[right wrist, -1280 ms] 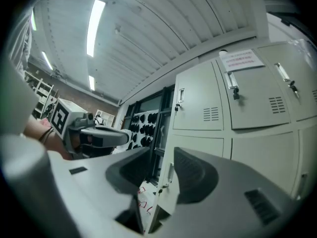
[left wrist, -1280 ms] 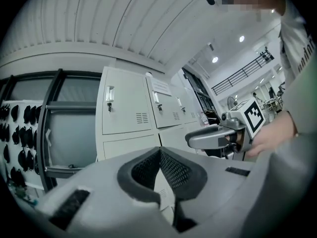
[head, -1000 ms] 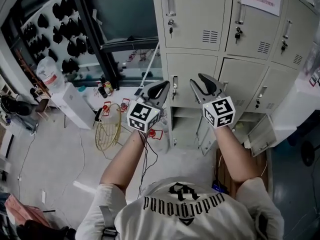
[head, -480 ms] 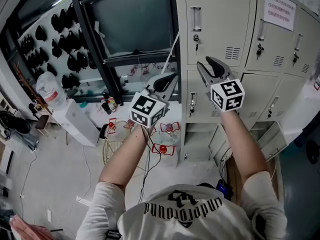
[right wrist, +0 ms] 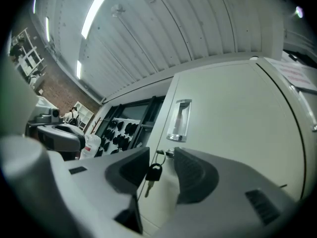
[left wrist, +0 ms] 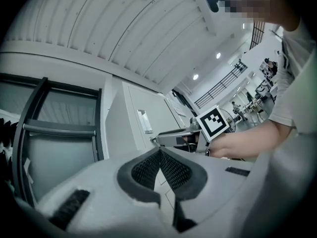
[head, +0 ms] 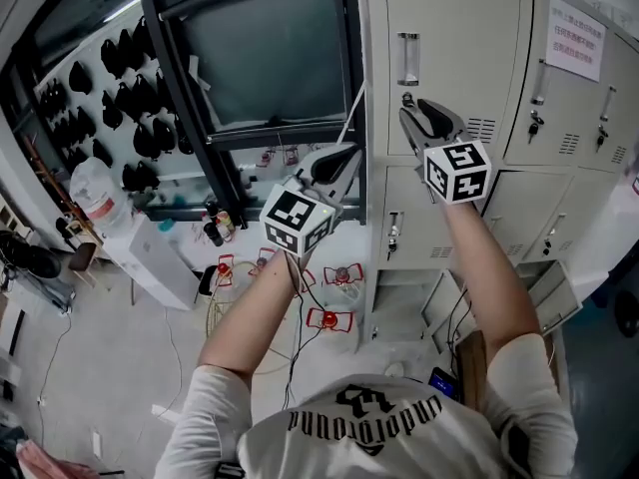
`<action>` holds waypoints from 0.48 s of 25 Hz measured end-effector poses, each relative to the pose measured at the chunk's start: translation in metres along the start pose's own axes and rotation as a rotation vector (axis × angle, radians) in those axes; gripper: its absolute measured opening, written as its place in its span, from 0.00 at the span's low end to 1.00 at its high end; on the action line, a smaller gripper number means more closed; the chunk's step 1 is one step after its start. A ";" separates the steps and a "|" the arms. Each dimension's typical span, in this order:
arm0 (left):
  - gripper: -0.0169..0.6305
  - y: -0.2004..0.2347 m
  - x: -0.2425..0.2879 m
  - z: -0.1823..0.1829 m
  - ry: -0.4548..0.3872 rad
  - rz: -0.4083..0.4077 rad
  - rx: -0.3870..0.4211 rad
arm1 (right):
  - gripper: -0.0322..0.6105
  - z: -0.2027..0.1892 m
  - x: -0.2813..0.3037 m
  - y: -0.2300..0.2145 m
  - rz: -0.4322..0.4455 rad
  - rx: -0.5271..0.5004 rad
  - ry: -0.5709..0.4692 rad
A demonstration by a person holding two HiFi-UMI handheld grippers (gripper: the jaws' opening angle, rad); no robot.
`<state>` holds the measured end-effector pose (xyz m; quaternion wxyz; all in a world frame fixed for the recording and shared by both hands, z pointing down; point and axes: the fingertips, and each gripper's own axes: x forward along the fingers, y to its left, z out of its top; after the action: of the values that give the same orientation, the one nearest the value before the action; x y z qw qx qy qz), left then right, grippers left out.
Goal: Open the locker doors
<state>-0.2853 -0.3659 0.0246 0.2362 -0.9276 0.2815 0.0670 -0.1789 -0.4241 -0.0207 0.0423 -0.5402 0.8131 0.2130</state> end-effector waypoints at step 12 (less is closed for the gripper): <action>0.04 0.031 0.025 -0.021 -0.005 0.030 -0.005 | 0.23 0.000 0.017 -0.005 -0.043 -0.004 -0.073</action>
<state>-0.2819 -0.4101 0.0244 0.2335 -0.9237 0.2948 0.0736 -0.1820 -0.4408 -0.0272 0.0754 -0.5494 0.7988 0.2333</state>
